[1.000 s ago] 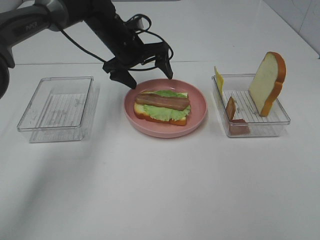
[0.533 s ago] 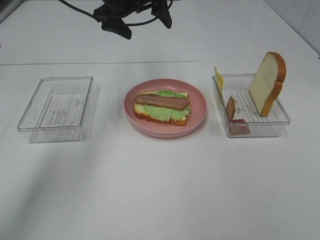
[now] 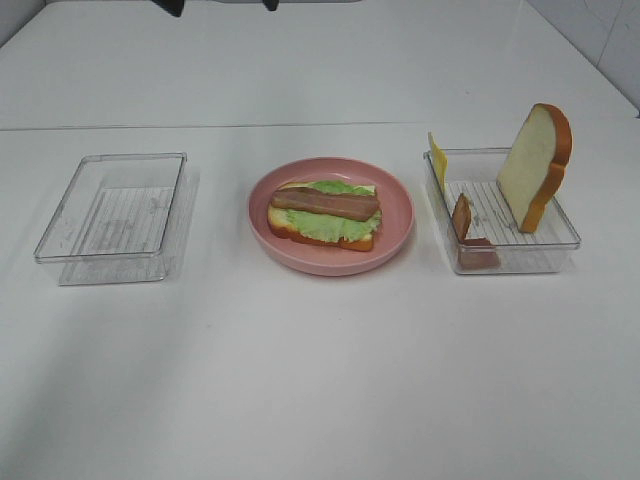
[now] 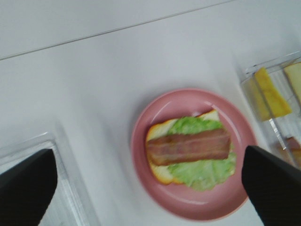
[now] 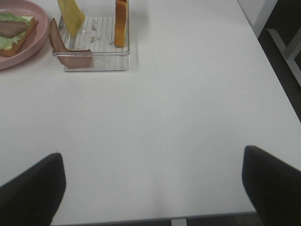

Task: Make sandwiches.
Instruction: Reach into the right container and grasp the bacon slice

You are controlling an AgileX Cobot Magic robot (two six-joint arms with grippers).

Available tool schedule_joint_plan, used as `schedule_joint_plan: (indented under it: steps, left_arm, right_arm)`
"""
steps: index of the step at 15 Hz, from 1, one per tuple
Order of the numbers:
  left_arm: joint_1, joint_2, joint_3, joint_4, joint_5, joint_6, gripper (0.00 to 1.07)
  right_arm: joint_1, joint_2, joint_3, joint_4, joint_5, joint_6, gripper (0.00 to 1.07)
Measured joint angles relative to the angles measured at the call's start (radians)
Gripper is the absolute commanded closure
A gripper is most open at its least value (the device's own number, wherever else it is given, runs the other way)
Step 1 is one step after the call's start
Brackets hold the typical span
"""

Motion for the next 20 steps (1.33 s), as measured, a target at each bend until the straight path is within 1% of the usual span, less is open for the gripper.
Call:
schedule_joint_plan:
  steps: [1,2,3,4,5,6,7,9,10,11,12,13,14,15,16,17,18,19,20]
  left_arm:
    - [0.000,-0.032,0.051,0.024,0.000,0.003,0.06]
    - [0.000,-0.089,0.142,0.069,0.001,0.004,0.06]
    - [0.000,-0.177,0.284,0.131,0.004,0.006,0.06]
    - [0.000,-0.224,0.358,0.157,0.006,0.006,0.06]
    - [0.003,-0.269,0.422,0.165,0.007,0.006,0.06]
    - [0.018,-0.331,0.514,0.170,0.010,0.002,0.06]
    - [0.029,-0.352,0.537,0.171,0.010,-0.001,0.06]
    - [0.083,-0.435,0.660,0.177,0.010,-0.010,0.06]
    - [0.096,-0.453,0.687,0.178,0.010,-0.010,0.06]
    - [0.158,-0.559,0.828,0.178,0.009,-0.012,0.06]
    - [0.171,-0.584,0.857,0.178,0.009,-0.012,0.06]
    - [0.205,-0.651,0.936,0.178,0.009,-0.013,0.06]
    - [0.236,-0.754,1.049,0.178,0.010,-0.023,0.06]
    - [0.251,-0.834,1.130,0.178,0.009,-0.029,0.06]
    - [0.255,-0.866,1.162,0.178,0.008,-0.032,0.06]
    - [0.261,-0.939,1.233,0.178,0.004,-0.041,0.06]
    - [0.261,-1.051,1.338,0.178,-0.003,-0.054,0.06]
    - [0.261,-1.132,1.408,0.178,-0.006,-0.059,0.06]
    - [0.261,-1.173,1.441,0.178,-0.006,-0.061,0.06]
  right_arm:
    - [0.000,0.000,0.000,0.000,0.000,0.000,0.09]
    - [0.000,0.000,0.000,0.000,0.000,0.000,0.09]
    - [0.000,0.000,0.000,0.000,0.000,0.000,0.09]
    - [0.000,0.000,0.000,0.000,0.000,0.000,0.09]
    - [0.000,0.000,0.000,0.000,0.000,0.000,0.09]
    - [0.000,0.000,0.000,0.000,0.000,0.000,0.09]
    - [0.000,0.000,0.000,0.000,0.000,0.000,0.09]
    - [0.000,0.000,0.000,0.000,0.000,0.000,0.09]
    - [0.000,0.000,0.000,0.000,0.000,0.000,0.09]
    - [0.000,0.000,0.000,0.000,0.000,0.000,0.09]
    - [0.000,0.000,0.000,0.000,0.000,0.000,0.09]
    - [0.000,0.000,0.000,0.000,0.000,0.000,0.09]
    - [0.000,0.000,0.000,0.000,0.000,0.000,0.09]
    - [0.000,0.000,0.000,0.000,0.000,0.000,0.09]
    - [0.000,0.000,0.000,0.000,0.000,0.000,0.09]
    - [0.000,0.000,0.000,0.000,0.000,0.000,0.09]
    - [0.000,0.000,0.000,0.000,0.000,0.000,0.09]
    - [0.000,0.000,0.000,0.000,0.000,0.000,0.09]
    - [0.000,0.000,0.000,0.000,0.000,0.000,0.09]
